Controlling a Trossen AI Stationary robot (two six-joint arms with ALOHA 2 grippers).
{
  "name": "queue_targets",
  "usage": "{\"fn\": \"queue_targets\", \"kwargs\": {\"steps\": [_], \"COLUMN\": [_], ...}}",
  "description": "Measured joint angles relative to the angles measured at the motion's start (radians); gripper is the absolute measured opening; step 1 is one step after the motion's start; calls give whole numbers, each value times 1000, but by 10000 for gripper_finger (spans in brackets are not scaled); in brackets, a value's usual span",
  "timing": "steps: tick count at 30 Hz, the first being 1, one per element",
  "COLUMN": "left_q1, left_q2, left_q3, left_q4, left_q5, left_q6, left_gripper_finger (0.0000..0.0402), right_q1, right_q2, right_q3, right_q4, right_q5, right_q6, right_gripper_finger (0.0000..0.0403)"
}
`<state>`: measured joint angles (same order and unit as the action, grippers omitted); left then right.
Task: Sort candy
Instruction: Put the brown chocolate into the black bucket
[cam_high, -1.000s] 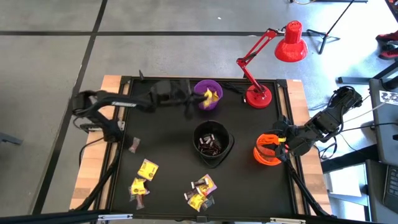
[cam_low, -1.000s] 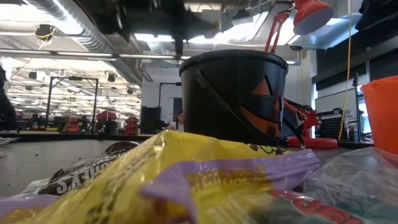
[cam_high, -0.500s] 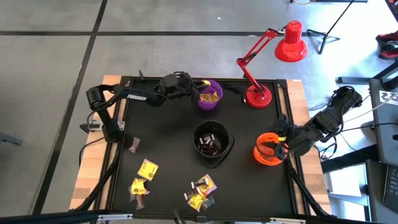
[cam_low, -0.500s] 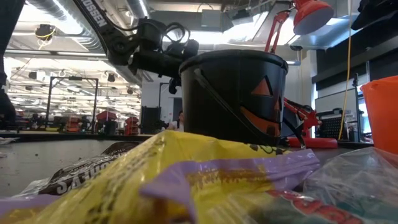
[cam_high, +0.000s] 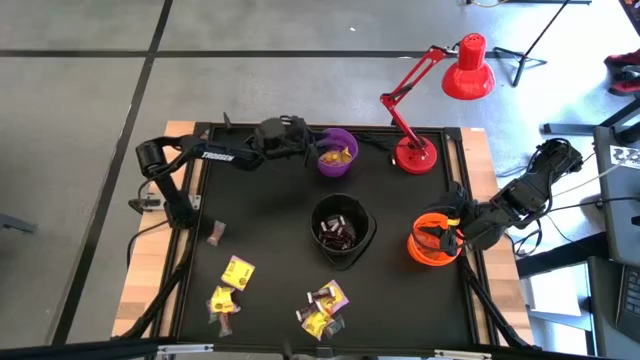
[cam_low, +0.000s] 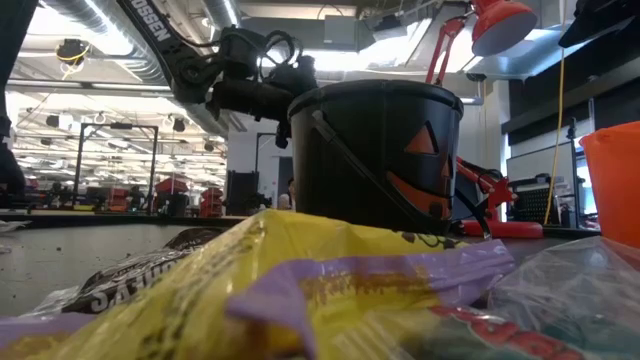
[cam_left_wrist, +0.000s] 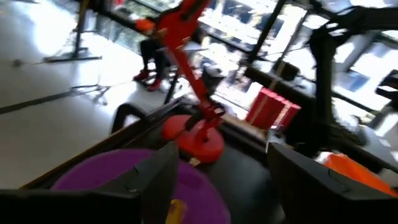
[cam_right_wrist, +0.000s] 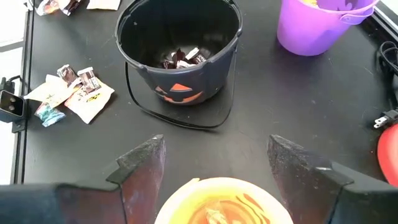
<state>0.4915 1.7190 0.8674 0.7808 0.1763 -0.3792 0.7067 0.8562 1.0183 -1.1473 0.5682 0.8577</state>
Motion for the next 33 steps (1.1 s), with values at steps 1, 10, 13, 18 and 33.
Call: {"fn": "queue_targets", "kwargs": {"steps": [1, 10, 13, 18, 33], "left_q1": [-1, -126, -242, -497, -1023], "left_q2": [-16, -357, -493, -662, -558], "left_q3": [0, 0, 1, 1, 0], "left_q4": [1, -161, -326, -660, -1115], "left_q5": [27, 50, -77, -369, -608], "left_q6": [12, 261, 415, 565, 19], "left_gripper_finger": [235, 234, 234, 234, 233], "right_q1": [0, 0, 0, 0, 0], "right_q2": [0, 5, 14, 34, 148], "right_q3": [0, 0, 0, 0, 0], "right_q4": [4, 193, 270, 406, 444], "right_q5": [0, 27, 89, 189, 259], "right_q6": [0, -35, -83, -139, -155], "right_gripper_finger": [278, 278, 278, 278, 278]}}
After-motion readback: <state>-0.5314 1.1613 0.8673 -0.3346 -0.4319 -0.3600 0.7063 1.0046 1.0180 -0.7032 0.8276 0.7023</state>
